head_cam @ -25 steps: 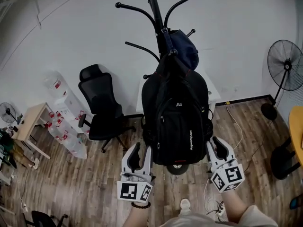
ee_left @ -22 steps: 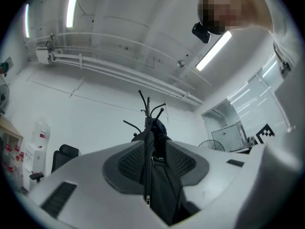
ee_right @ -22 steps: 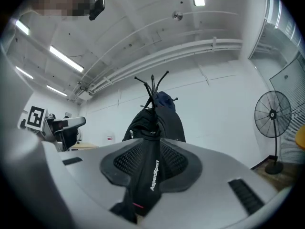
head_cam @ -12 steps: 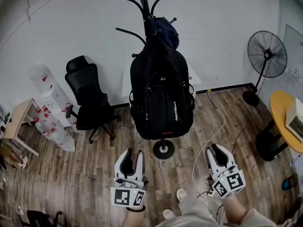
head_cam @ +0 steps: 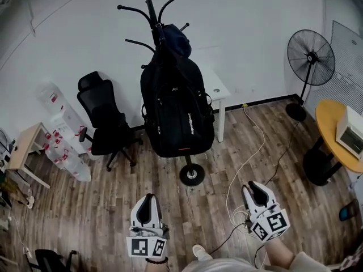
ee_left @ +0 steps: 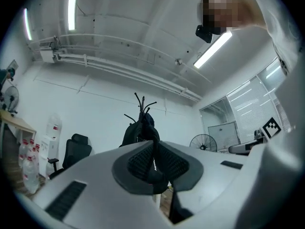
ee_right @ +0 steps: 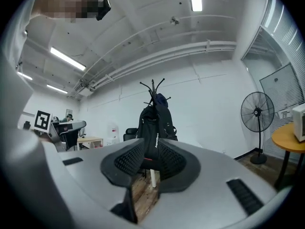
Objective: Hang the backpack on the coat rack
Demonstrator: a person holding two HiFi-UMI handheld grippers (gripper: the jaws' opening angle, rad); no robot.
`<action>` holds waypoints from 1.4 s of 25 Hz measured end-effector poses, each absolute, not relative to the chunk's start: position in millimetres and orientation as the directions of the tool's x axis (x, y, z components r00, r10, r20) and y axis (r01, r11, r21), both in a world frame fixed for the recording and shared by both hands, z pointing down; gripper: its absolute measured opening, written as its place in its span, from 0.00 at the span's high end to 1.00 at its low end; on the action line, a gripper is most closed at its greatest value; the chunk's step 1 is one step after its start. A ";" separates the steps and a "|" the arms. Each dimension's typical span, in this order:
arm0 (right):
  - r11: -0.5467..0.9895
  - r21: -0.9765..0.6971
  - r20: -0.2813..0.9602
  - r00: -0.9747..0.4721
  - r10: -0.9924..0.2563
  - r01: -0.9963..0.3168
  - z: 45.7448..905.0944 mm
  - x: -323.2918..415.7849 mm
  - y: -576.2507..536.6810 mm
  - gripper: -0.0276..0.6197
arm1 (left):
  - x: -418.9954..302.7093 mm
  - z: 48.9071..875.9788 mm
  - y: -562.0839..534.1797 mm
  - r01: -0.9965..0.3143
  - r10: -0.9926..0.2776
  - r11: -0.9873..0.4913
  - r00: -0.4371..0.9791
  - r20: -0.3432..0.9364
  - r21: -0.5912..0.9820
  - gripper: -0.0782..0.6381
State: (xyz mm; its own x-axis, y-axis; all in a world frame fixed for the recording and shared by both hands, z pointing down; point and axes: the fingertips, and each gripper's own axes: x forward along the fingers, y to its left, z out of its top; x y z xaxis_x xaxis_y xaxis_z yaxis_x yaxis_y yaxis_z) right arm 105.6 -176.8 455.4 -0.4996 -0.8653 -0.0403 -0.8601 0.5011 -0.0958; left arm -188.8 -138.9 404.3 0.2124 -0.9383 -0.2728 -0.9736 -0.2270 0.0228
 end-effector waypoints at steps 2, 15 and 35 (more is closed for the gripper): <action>0.512 -0.110 -0.039 -0.511 -0.859 -0.852 457.5 124.0 -157.0 0.81 | -172.6 410.2 -117.7 -0.977 -0.947 -0.211 0.199 -0.253 0.020 0.85; 0.570 -0.221 -0.009 -0.582 -0.813 -0.792 495.2 207.0 -49.0 0.84 | -73.8 426.2 13.7 -0.989 -0.972 -0.147 0.146 -0.182 -0.007 0.86; 0.628 -0.212 -0.044 -0.635 -0.771 -0.749 478.8 193.7 8.2 0.88 | -61.8 425.3 51.3 -0.985 -0.967 -0.170 0.169 -0.192 -0.014 0.87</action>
